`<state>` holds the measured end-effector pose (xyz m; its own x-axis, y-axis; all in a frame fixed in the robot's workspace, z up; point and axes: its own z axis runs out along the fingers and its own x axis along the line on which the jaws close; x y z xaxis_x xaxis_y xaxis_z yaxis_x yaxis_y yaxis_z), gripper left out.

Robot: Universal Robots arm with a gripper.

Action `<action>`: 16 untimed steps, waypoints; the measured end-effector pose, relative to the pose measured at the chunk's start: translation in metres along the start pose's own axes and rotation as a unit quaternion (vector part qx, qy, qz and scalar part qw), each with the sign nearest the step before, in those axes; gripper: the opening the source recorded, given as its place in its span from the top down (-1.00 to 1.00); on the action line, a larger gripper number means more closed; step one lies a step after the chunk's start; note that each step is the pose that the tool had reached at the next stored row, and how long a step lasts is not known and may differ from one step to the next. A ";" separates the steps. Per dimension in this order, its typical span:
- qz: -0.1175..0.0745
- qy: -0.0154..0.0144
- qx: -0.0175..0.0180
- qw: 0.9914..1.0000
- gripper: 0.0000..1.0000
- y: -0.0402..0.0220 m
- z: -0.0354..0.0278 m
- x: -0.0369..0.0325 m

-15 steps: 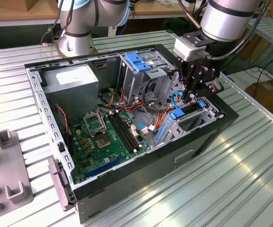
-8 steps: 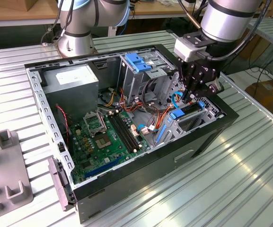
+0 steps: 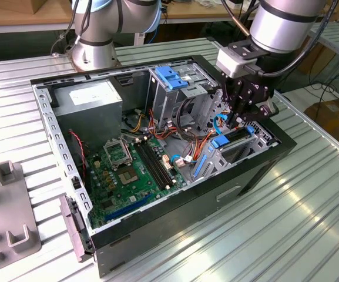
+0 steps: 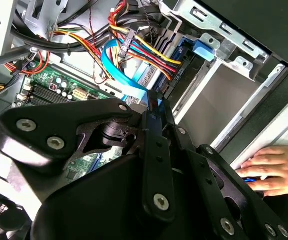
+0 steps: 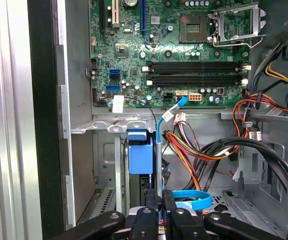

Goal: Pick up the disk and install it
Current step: 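Insert the second disk wire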

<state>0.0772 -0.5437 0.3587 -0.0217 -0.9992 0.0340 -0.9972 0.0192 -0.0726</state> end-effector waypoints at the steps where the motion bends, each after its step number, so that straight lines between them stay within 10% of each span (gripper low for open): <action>1: 0.000 0.000 0.000 1.000 0.68 0.0001 0.0000 0.0003; 16: -0.001 -0.004 0.003 1.000 0.68 0.0013 0.0001 0.0042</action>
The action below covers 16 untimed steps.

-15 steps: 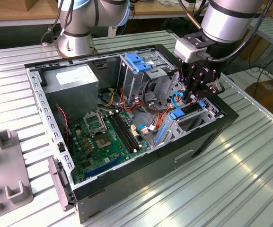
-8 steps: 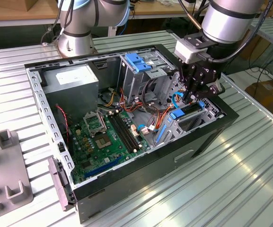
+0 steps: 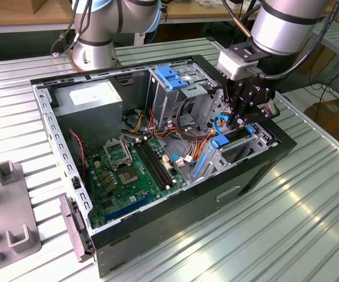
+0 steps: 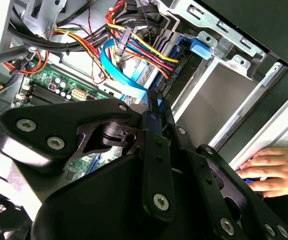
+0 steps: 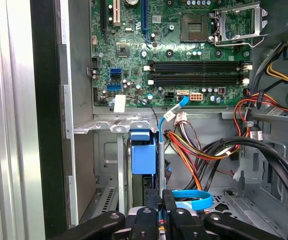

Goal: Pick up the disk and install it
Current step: 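Insert the second disk wire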

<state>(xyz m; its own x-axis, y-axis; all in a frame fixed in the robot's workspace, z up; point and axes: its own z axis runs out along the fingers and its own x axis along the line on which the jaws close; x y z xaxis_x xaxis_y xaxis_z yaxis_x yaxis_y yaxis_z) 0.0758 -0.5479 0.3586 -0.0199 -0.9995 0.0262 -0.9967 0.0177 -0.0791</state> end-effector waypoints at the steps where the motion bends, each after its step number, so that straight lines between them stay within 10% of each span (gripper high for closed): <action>1: 0.000 0.000 0.000 1.000 0.68 0.0001 0.0000 0.0002; 16: 0.000 -0.003 0.002 1.000 0.68 0.0010 0.0001 0.0031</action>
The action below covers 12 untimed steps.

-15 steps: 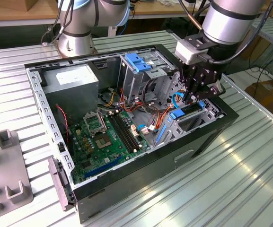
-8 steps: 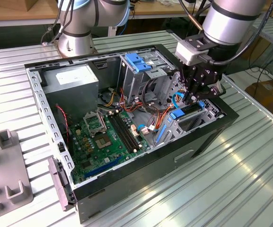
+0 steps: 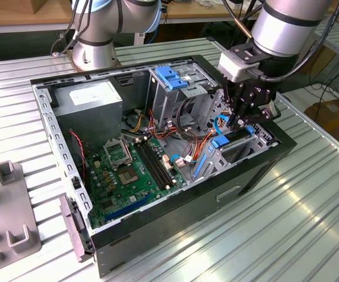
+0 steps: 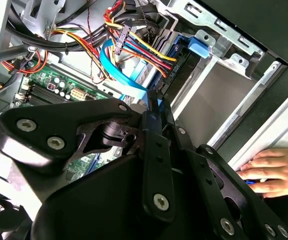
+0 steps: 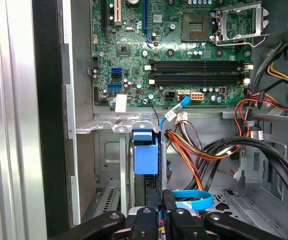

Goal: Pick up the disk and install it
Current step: 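Insert the second disk wire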

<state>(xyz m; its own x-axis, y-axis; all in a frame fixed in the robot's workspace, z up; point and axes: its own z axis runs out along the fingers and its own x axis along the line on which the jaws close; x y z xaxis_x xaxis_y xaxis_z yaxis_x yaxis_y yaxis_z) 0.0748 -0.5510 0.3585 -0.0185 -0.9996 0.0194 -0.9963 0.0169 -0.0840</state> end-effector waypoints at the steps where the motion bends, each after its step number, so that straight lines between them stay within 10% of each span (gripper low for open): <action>1: 0.000 0.000 0.000 1.000 0.68 0.0000 0.0000 0.0001; 9: 0.001 -0.012 0.001 1.000 0.68 0.0000 0.0013 0.0065; 12: 0.001 -0.015 0.007 1.000 0.68 0.0003 0.0014 0.0079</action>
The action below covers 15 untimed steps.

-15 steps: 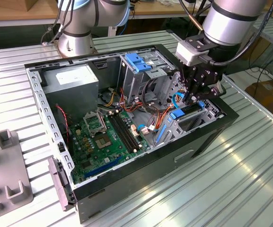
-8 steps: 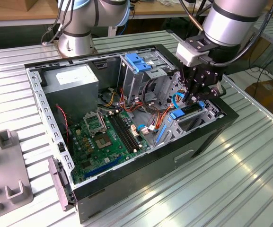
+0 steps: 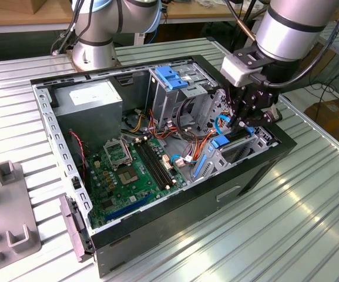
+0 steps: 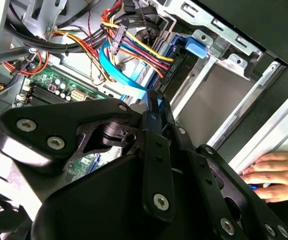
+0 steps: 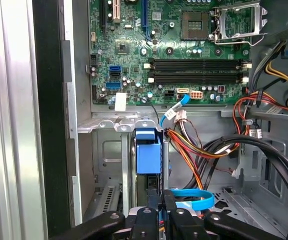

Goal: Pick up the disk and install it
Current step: 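Insert the second disk wire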

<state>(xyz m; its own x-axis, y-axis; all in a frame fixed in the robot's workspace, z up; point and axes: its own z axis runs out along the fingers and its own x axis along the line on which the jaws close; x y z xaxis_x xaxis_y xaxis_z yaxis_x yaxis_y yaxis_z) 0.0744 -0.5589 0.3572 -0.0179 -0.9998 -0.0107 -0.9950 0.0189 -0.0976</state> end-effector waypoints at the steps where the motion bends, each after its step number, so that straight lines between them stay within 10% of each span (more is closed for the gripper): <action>1: 0.000 0.000 0.002 1.000 0.68 0.0003 0.0000 0.0001; 15: -0.025 -0.004 0.012 1.000 0.68 0.0034 0.0047 0.0041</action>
<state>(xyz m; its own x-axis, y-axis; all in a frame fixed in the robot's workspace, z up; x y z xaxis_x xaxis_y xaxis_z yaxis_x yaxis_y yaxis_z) 0.0715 -0.5629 0.3522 0.0318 -0.9994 -0.0129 -0.9921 -0.0300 -0.1219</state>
